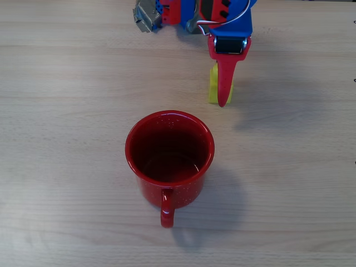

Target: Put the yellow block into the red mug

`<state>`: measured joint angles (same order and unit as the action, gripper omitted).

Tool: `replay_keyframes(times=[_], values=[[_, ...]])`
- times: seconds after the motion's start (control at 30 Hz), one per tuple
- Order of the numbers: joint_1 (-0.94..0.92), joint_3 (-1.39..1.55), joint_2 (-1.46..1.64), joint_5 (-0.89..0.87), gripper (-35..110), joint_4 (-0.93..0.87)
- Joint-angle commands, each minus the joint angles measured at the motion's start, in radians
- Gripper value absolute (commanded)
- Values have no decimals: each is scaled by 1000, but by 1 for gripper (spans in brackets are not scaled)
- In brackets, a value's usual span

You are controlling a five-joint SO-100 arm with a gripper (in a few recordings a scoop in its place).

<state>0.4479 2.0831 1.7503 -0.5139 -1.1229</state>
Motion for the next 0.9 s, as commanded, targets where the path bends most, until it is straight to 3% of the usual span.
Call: replay_keyframes(times=[0.0, 0.5, 0.87], values=[[-11, -11, 18, -6, 40, 8], [-26, -9, -32, 6, 32, 60], [-38, -14, -54, 37, 2, 84]])
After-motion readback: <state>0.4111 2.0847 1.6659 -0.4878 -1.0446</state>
